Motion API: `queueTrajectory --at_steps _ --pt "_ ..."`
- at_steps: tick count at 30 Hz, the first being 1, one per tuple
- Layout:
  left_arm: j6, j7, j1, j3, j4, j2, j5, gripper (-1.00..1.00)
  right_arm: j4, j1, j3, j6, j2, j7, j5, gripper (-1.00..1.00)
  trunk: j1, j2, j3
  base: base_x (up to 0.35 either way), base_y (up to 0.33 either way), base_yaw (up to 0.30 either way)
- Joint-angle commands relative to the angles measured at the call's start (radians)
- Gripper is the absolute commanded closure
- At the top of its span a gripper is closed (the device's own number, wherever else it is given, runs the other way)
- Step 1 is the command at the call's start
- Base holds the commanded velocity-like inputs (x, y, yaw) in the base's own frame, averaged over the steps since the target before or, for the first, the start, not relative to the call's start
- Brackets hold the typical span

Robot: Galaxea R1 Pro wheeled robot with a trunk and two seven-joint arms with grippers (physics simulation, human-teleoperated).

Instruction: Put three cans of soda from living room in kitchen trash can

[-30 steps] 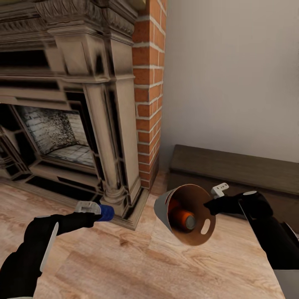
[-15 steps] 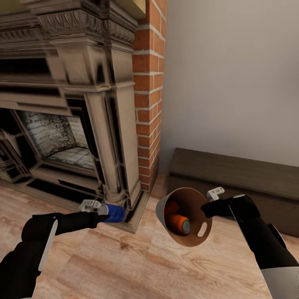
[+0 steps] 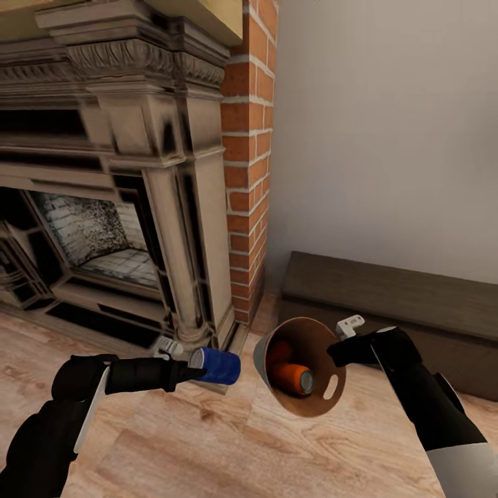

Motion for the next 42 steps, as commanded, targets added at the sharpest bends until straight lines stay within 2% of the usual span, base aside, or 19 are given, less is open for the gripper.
queueTrajectory --at_steps 1,9,13,15,20,24,27,28,32,38,41,42 --pt "0.0 -0.028 0.0 -0.001 -0.007 0.001 -0.01 1.0 0.007 0.0 0.002 0.002 0.007 -0.012 -0.01 1.0 -0.004 0.007 0.003 0.0 0.0 0.0" --pt "0.0 -0.158 -0.001 -0.003 -0.024 0.008 -0.011 1.0 0.06 0.0 0.019 0.002 0.031 -0.044 -0.009 1.0 -0.035 0.063 0.028 0.0 0.0 0.0" --pt "0.0 -0.262 -0.005 -0.002 -0.025 0.034 -0.012 1.0 0.069 0.0 0.034 0.002 0.039 -0.063 -0.009 1.0 -0.05 0.091 0.041 0.0 0.0 0.0" --pt "0.0 -0.315 -0.007 -0.001 -0.026 0.056 -0.01 1.0 0.076 -0.001 0.039 0.002 0.047 -0.078 -0.009 1.0 -0.058 0.105 0.047 0.0 0.0 0.0" --pt "0.0 -0.391 -0.007 0.003 -0.026 0.102 -0.004 1.0 0.091 -0.001 0.042 0.002 0.055 -0.087 -0.009 1.0 -0.073 0.133 0.06 0.0 0.0 0.0" --pt "0.0 -0.391 -0.01 0.007 -0.026 0.117 -0.001 1.0 0.093 -0.001 0.042 0.002 0.06 -0.093 -0.009 1.0 -0.073 0.133 0.06 0.0 0.0 0.0" --pt "0.0 -0.391 -0.021 0.009 -0.025 0.118 0.022 1.0 0.094 -0.001 0.042 0.002 0.062 -0.094 -0.009 1.0 -0.073 0.133 0.06 0.0 0.0 0.0" --pt "0.0 -0.391 -0.036 0.009 -0.025 0.116 0.055 1.0 0.094 -0.001 0.043 0.002 0.064 -0.094 -0.009 1.0 -0.073 0.133 0.06 0.0 0.0 0.0" --pt "0.0 -0.391 -0.064 0.007 -0.024 0.112 0.117 1.0 0.095 -0.001 0.053 0.002 0.069 -0.095 -0.009 1.0 -0.073 0.133 0.06 0.0 0.0 0.0" --pt "0.0 -0.391 -0.071 0.005 -0.024 0.104 0.135 1.0 0.095 -0.001 0.072 0.002 0.075 -0.096 -0.009 1.0 -0.073 0.133 0.06 0.0 0.0 0.0" --pt "0.0 -0.391 -0.072 0.004 -0.024 0.087 0.136 1.0 0.095 -0.001 0.074 0.002 0.082 -0.096 -0.009 1.0 -0.073 0.133 0.06 0.0 0.0 0.0" --pt "0.0 -0.391 -0.072 0.002 -0.023 0.072 0.134 1.0 0.095 -0.001 0.074 0.002 0.085 -0.097 -0.009 1.0 -0.073 0.133 0.06 0.0 0.0 0.0"
